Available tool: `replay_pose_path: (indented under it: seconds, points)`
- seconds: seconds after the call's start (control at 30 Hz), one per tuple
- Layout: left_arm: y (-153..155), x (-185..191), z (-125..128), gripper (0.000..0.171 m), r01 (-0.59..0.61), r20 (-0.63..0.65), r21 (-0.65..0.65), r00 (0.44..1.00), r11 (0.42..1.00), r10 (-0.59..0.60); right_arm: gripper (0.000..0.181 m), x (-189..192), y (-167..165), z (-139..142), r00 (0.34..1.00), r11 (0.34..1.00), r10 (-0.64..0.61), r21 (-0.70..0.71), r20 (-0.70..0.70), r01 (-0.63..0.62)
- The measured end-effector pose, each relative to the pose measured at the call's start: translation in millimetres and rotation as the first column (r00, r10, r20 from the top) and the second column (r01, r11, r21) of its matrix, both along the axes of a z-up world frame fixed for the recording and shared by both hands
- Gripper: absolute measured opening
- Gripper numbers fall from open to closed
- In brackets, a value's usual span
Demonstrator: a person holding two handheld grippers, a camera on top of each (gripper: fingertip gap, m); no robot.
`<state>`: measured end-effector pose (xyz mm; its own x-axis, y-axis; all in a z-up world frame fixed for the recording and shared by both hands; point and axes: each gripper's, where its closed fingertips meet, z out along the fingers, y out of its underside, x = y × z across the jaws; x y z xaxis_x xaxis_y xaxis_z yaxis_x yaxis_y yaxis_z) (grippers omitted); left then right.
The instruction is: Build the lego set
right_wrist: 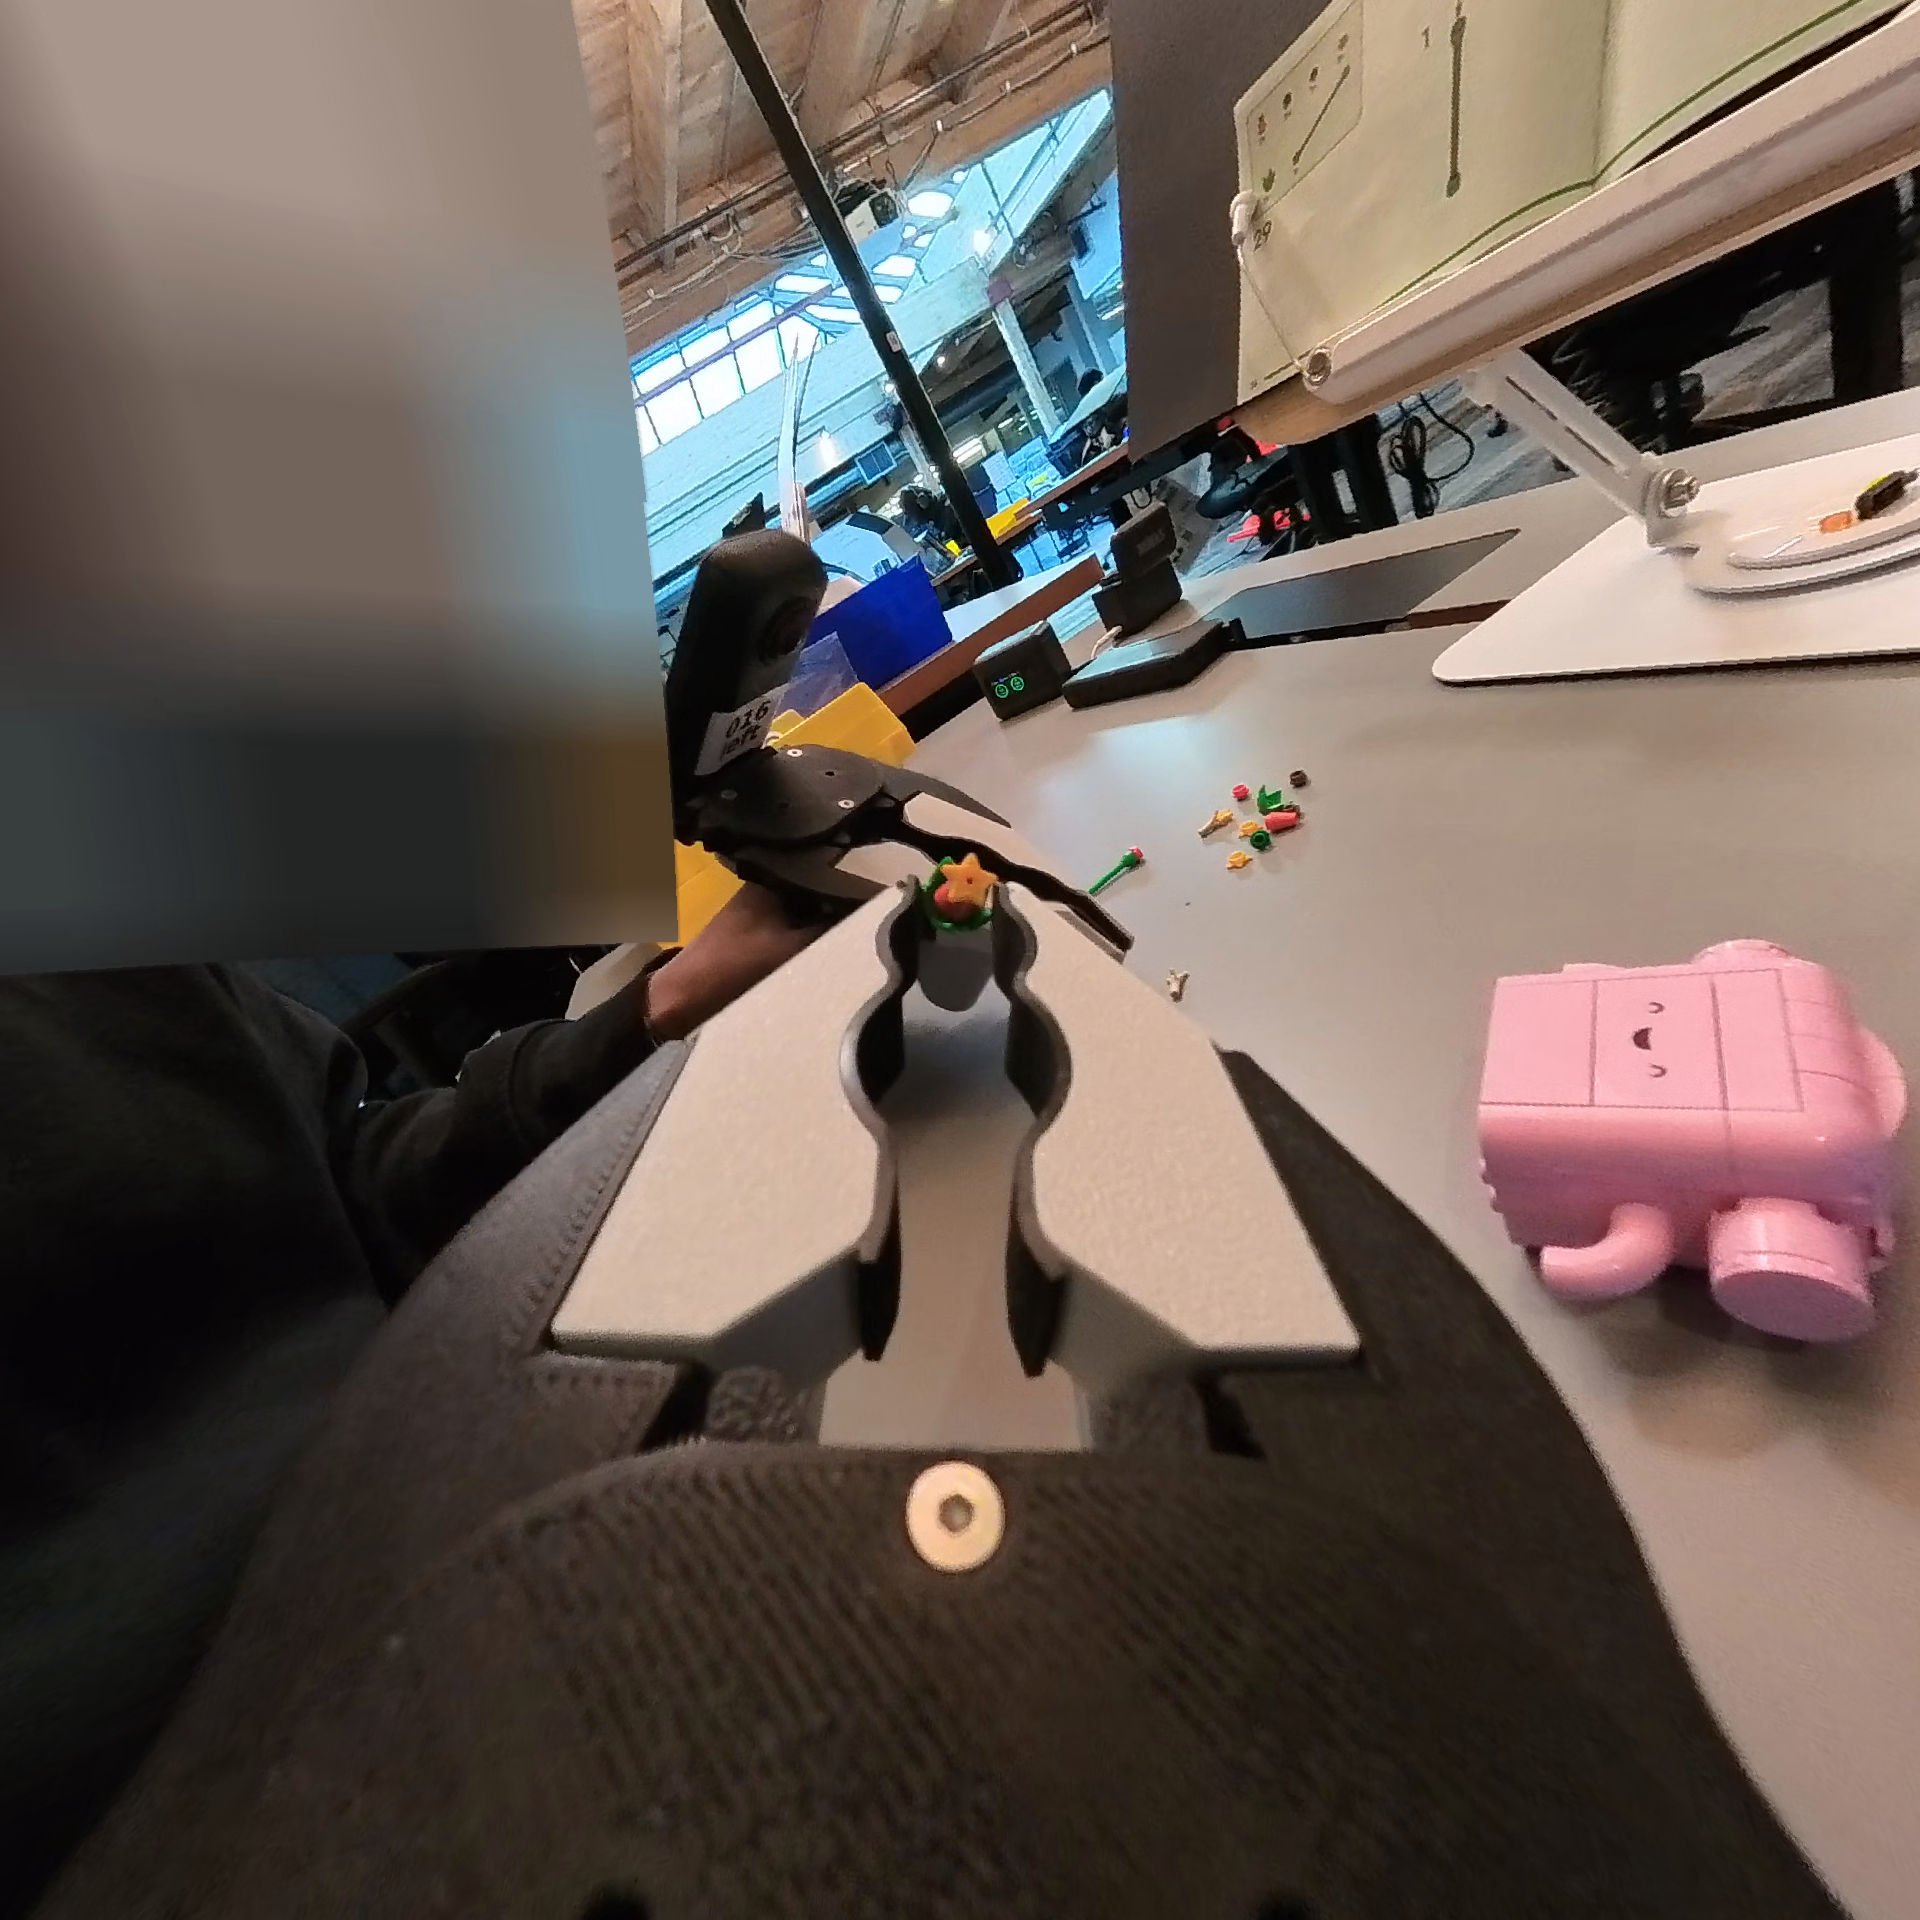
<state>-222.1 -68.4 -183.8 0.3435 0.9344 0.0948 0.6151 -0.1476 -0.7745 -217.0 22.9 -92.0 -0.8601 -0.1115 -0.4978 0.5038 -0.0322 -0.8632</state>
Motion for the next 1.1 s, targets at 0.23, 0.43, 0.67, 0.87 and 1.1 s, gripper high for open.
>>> replay_pose_path:
  seconds: [0.23,0.43,0.67,0.87,1.1]
  points:
    - [-4.0,-0.5,-2.0,0.006,-0.010,0.003,-0.007,1.000,1.000,0.010,0.011,-2.1,1.3,0.7,1.000,1.000,0.000,-0.012,0.021,0.000]
    - [-6.2,-1.0,-0.7,0.006,-0.017,-0.004,-0.008,1.000,1.000,0.017,0.011,-1.8,1.2,0.6,1.000,1.000,0.003,-0.014,0.027,-0.003]
    - [-7.6,-0.6,-1.5,0.007,-0.019,0.000,-0.017,1.000,1.000,0.019,0.011,-2.3,1.4,0.8,1.000,1.000,0.003,-0.015,0.031,-0.002]
    - [-7.8,-0.5,-1.2,0.007,-0.019,0.000,-0.018,1.000,1.000,0.019,0.011,-2.5,1.4,0.8,0.999,1.000,0.002,-0.015,0.032,-0.002]
    - [-5.8,0.8,4.5,0.006,-0.011,-0.009,-0.014,1.000,1.000,0.011,0.011,-3.3,1.5,0.9,0.999,1.000,-0.001,-0.016,0.036,0.001]
